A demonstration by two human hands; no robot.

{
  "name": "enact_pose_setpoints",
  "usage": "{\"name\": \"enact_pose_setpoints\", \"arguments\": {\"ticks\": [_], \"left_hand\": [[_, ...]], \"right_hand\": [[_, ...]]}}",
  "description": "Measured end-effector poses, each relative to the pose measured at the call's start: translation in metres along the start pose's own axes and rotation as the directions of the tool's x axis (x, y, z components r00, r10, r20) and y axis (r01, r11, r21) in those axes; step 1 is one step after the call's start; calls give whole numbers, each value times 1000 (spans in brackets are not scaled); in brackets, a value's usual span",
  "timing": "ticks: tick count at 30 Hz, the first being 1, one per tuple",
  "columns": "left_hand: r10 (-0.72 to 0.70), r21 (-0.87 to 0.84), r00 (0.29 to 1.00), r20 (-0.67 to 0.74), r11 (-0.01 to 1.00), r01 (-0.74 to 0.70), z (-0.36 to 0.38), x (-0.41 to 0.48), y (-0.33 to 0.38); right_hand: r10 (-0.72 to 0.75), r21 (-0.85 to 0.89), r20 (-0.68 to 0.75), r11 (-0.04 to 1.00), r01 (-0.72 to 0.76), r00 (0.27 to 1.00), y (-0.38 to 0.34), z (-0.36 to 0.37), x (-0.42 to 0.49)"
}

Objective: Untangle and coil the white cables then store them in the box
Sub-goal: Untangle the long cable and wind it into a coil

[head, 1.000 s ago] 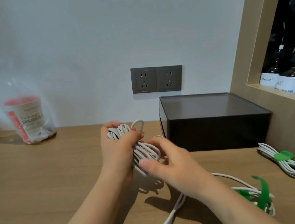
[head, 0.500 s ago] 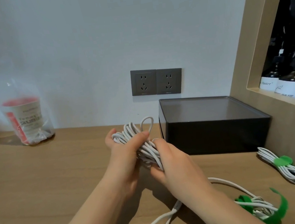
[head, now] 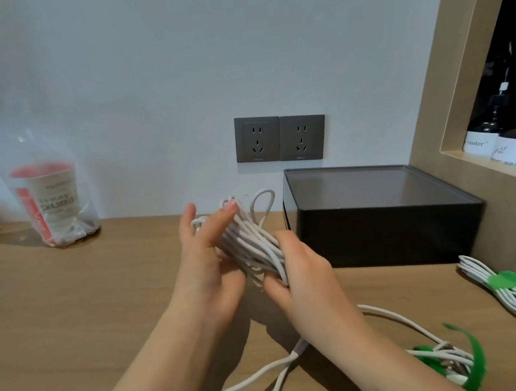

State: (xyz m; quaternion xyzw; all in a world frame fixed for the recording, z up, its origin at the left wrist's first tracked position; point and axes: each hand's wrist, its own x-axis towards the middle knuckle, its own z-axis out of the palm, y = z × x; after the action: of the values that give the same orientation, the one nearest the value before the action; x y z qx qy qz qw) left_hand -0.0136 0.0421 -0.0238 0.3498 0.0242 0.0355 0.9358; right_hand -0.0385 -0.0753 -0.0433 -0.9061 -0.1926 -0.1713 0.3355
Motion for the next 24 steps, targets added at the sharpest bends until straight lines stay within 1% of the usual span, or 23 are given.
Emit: {"name": "enact_pose_setpoints", "arguments": {"ticks": [3,5,7,8,10,12,15,18,21,24], "left_hand": [[-76,-30,997,26,997,76,1,-5,-2],[-94,-12,995,39,995,95,2,-10,-7],[-98,37,994,58,995,95,5,-15,-14],[-93,111,992,83,990,84,6,-16,-17],[-116,244,985,127,966,82,11,-19,-21],[-153,313,977,147,945,101,11,-16,-22],[-161,358,982,94,926,118,4,-9,-18],[-184,285,983,-21,941,182,-5,0,-18],[-247,200,960,-132,942,270,-10,9,-16],[-275,175,943,-190,935,308,-12,13,-14]], "right_hand": [[78,82,-32,994,-75,996,6,-2,0],[128,149,-55,982,-119,990,9,-4,0],[188,225,-81,960,-166,979,12,-6,2],[215,240,-99,953,-186,972,14,-7,3],[225,172,-129,964,-202,966,16,-8,3],[183,8,-130,983,-183,975,17,-7,3],[95,-167,-68,980,-105,993,9,-6,3],[-1,-259,15,966,5,1000,2,-7,3],[-72,-279,81,956,92,994,-2,-6,2],[-108,-281,116,950,137,987,-4,-4,3]]}}
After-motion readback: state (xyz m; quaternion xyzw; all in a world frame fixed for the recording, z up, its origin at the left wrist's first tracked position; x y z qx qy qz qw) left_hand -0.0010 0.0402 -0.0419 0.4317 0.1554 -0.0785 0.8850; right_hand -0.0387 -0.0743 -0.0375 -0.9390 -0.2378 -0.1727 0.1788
